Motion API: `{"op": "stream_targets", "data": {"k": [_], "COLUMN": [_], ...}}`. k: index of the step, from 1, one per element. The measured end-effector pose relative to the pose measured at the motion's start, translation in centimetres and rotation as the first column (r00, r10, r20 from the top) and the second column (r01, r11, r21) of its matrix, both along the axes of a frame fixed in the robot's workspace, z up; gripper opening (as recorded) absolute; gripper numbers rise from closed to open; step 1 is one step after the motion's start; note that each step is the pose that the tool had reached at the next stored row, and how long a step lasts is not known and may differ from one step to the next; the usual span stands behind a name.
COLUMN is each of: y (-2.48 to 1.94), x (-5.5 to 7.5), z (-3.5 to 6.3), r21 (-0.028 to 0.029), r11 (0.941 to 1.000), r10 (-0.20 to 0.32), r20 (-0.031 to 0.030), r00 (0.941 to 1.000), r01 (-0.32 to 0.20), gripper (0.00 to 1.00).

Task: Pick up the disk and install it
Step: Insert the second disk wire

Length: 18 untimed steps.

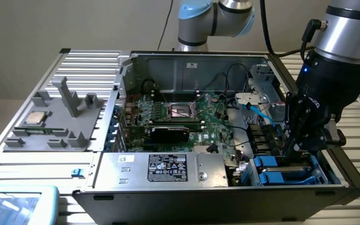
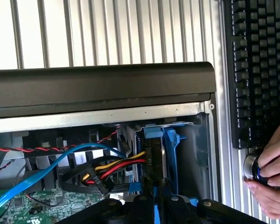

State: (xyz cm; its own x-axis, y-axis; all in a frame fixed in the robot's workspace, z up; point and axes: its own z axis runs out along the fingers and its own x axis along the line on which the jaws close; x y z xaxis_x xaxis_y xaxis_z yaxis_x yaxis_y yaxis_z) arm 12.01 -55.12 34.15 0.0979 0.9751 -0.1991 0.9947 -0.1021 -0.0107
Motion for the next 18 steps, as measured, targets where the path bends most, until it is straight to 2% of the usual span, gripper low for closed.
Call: {"op": "stream_targets", "data": {"k": [18], "y": [0.16], "x": [0.13], "z": [-0.29], "r21": [-0.0004], "r11": [0.9998], "r10": [0.018], "r20": [-0.0001], "r00": [0.9998], "r01": [-0.018], "gripper": [0.16]}}
